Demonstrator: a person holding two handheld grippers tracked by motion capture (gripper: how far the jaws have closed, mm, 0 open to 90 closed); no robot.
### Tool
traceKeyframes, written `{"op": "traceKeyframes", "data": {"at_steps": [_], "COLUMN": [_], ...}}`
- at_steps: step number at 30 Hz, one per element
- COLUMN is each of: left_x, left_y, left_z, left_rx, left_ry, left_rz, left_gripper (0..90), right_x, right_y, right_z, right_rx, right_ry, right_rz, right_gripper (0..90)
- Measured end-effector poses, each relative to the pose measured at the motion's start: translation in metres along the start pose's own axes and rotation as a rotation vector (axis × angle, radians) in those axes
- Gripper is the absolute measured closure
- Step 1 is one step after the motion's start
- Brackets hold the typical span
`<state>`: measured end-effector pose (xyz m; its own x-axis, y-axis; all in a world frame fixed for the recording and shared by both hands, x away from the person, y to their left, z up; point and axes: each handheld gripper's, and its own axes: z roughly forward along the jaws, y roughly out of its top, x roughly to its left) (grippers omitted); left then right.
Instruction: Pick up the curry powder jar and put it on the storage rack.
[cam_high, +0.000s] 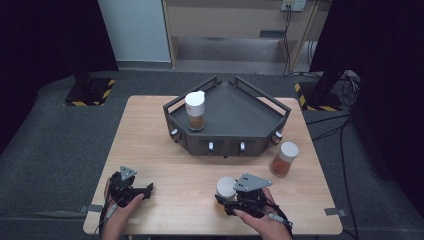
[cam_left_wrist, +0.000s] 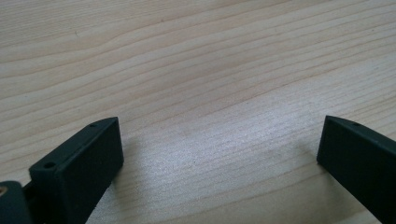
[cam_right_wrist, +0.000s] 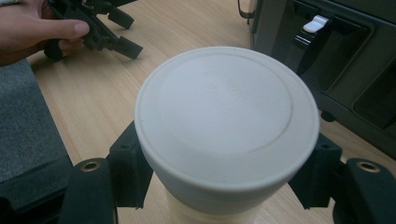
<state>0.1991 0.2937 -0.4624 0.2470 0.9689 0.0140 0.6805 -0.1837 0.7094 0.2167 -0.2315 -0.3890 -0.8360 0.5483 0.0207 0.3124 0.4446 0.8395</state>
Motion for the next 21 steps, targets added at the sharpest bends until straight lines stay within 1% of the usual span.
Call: {"op": "traceKeyframes", "data": {"at_steps": [8,21], "left_x": [0.0,0.0], "left_y": [0.0,0.0], "left_z": [0.0,0.0], "left_rx": [0.0,0.0], "left_ry": [0.0,0.0], "left_rz": [0.0,-0.001], "left_gripper": [0.0,0.0], "right_x": [-0.005,-0.014], "right_y": [0.006,0.016], "right_z": [-0.002,-0.002], "right_rx": [0.0,0.004], "right_ry": [-0.004,-0.027], "right_rz": [0.004,0.022], "right_gripper": [33.7,33.7]}}
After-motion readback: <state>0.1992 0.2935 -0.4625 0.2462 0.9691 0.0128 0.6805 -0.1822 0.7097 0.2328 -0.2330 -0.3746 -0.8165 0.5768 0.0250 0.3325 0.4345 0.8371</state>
